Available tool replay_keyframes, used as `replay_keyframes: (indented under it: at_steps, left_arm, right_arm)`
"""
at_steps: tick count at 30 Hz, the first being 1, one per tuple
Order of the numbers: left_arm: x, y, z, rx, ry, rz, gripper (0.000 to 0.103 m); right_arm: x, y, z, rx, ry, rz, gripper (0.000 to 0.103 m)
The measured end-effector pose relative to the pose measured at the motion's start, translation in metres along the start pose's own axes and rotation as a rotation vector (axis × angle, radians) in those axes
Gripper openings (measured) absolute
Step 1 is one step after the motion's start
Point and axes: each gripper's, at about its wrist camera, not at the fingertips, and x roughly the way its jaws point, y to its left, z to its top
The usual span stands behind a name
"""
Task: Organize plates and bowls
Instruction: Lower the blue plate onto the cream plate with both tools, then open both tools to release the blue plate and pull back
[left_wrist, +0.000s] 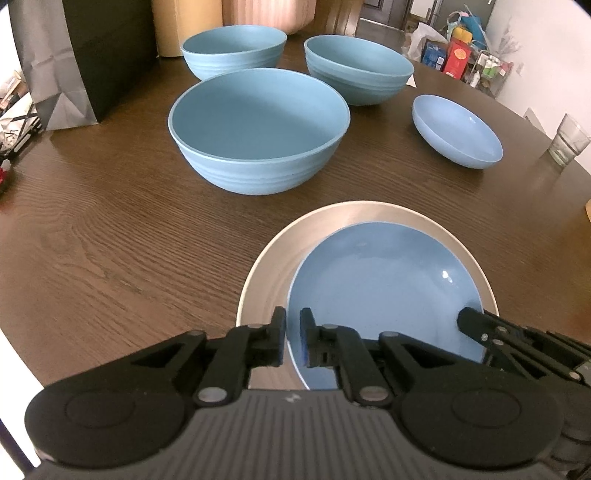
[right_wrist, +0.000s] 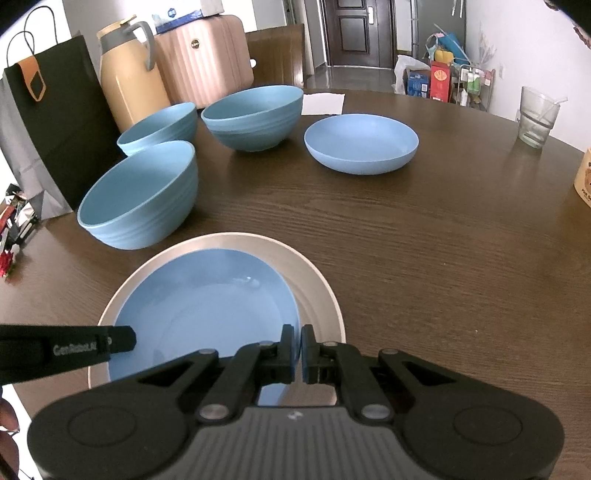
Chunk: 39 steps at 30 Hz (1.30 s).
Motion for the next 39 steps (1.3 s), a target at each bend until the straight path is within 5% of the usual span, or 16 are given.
replay_keyframes:
  at_steps: [4, 6, 8, 14, 20, 23, 27, 39]
  left_arm:
    - [0.000, 0.001, 0.001, 0.010, 0.009, -0.009, 0.011]
    - [-0.002, 0.002, 0.002, 0.008, 0.007, -0.016, 0.026]
    - [-0.006, 0.004, 0.002, 0.005, -0.009, -0.027, 0.053]
    - [-0.024, 0.009, 0.005, 0.014, -0.048, -0.079, 0.077]
    - [-0.040, 0.016, 0.009, 0.023, -0.087, -0.071, 0.102]
    - [-0.046, 0.019, 0.010, 0.024, -0.102, -0.071, 0.103]
    - [-0.048, 0.029, 0.016, 0.010, -0.090, -0.096, 0.103]
    - [-0.061, 0.029, 0.028, 0.030, -0.105, -0.106, 0.103]
  right_arm:
    - [-0.002, 0.000, 0.003, 0.000, 0.001, -0.006, 0.012]
    - [-0.006, 0.000, 0.004, 0.000, -0.007, -0.006, 0.013]
    - [-0.010, -0.002, 0.005, 0.006, -0.013, -0.001, 0.014]
    - [-0.026, -0.006, 0.005, 0.010, -0.042, 0.015, 0.024]
    - [-0.042, -0.007, 0.005, -0.007, -0.069, 0.011, 0.066]
    - [-0.050, -0.009, 0.007, -0.004, -0.088, 0.010, 0.092]
    - [-0.055, -0.015, 0.011, 0.012, -0.083, -0.008, 0.103]
    - [-0.065, -0.025, 0.023, 0.029, -0.087, -0.026, 0.103]
